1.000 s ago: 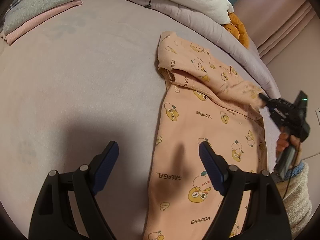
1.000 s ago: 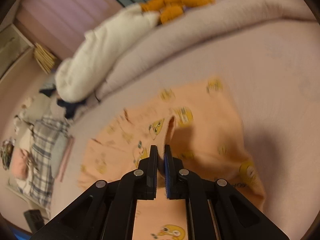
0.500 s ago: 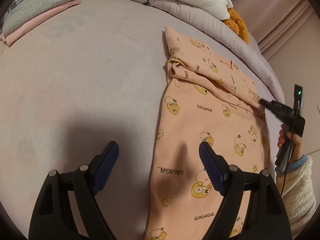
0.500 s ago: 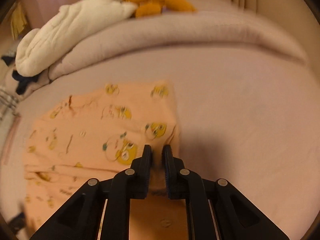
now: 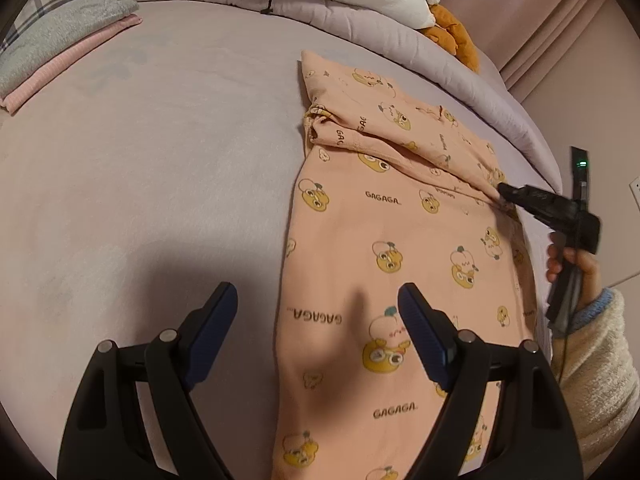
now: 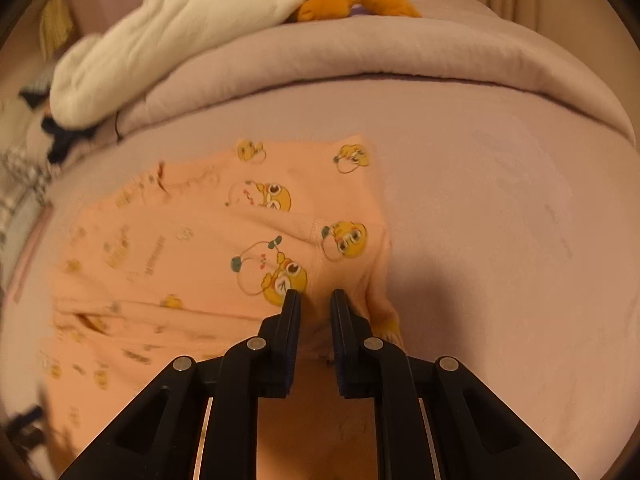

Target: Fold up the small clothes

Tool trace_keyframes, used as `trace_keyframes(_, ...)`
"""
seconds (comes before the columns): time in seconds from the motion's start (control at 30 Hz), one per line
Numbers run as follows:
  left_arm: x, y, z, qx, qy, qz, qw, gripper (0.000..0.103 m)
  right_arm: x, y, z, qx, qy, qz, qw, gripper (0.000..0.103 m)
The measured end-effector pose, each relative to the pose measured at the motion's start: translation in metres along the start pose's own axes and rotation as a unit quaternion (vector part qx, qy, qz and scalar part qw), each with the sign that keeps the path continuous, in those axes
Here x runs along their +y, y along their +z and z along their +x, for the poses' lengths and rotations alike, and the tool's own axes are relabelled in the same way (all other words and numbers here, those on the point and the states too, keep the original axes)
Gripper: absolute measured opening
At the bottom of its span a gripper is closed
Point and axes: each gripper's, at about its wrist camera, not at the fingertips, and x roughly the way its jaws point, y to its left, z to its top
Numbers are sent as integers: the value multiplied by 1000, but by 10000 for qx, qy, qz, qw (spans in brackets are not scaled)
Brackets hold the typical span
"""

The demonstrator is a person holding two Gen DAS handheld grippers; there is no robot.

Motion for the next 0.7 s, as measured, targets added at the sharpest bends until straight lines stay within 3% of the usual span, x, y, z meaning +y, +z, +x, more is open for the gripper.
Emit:
trace_keyframes(0.27, -12, -20, -14, 15, -157, 84, 9998, 82, 19, -70, -51, 143, 198, -608, 9979, 16)
trace_keyframes(0.5, -43, -48, -14, 8, -298, 572, 9979, 81, 34, -144, -81, 327, 239, -904, 9951, 16)
trace_keyframes(0.7, -53, -75, 7, 371, -1, 899, 9953, 71, 37, -191, -90, 476, 84, -1297, 9904, 18)
